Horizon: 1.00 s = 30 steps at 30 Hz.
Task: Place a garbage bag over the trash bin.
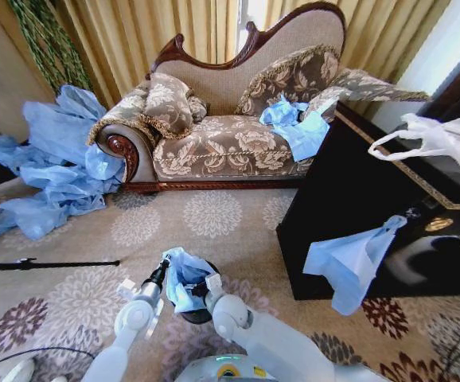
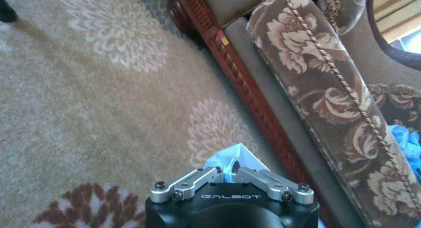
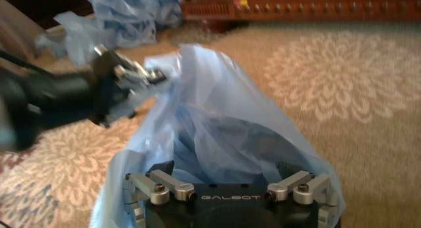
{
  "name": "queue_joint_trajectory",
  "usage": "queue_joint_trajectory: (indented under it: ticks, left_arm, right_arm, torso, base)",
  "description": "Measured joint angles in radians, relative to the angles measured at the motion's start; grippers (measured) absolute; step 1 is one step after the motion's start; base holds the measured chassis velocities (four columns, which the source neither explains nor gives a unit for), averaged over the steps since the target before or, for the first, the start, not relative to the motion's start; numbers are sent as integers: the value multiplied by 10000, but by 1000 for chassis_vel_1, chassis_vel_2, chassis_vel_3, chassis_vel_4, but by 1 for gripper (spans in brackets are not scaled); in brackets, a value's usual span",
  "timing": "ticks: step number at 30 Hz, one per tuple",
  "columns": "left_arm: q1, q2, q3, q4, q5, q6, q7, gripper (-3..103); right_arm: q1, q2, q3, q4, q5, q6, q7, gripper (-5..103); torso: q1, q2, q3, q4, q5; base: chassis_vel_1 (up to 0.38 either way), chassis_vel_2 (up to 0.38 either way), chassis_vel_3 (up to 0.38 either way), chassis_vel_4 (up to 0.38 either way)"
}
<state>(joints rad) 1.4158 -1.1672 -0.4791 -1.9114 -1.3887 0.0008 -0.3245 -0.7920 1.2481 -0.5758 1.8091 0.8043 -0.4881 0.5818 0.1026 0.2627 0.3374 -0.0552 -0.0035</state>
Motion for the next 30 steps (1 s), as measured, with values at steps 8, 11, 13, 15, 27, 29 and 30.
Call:
queue_joint_trajectory:
  ticks: [8, 11, 13, 15, 27, 29, 30]
  left_arm:
    - [-83, -4, 146, 246, 268, -3, -20, 0]
    - [-31, -59, 185, 251, 305, -19, -23, 0]
    - [-21, -74, 196, 277, 317, -25, -21, 0]
    - [-31, -82, 203, 354, 327, -32, -8, 0]
    - [-233, -11, 222, 598, 239, -29, 59, 0]
    - [-244, -27, 249, 610, 242, -29, 59, 0]
    - [-246, -28, 269, 613, 245, -31, 59, 0]
  right_arm:
    - [-204, -537, 32, 1182, -512, 180, -67, 100]
    - [-312, -757, 267, 1418, -593, 426, -349, 100]
    - [-355, -828, 435, 1522, -563, 543, -439, 100]
    - [-476, -1007, 909, 1760, -306, 845, -657, 100]
    - [-1863, -1893, 2211, 2916, 3856, -441, -1766, 100]
    - [-1995, -1768, 2163, 2788, 3851, -447, -1736, 100]
    - [-2065, -1573, 2080, 2619, 3815, -424, -1626, 100]
  torso:
    - [0, 0, 0, 0, 1]
    - [0, 0, 0, 0, 1]
    - [0, 0, 0, 0, 2]
    - [0, 0, 0, 1, 1]
    - [1, 0, 0, -2, 0]
    - [1, 0, 0, -1, 1]
    - [1, 0, 0, 0, 1]
  base:
    - [0, 0, 0, 0]
    - [0, 0, 0, 0]
    - [0, 0, 0, 0]
    - [0, 0, 0, 0]
    - [0, 0, 0, 0]
    - [0, 0, 0, 0]
    - [0, 0, 0, 0]
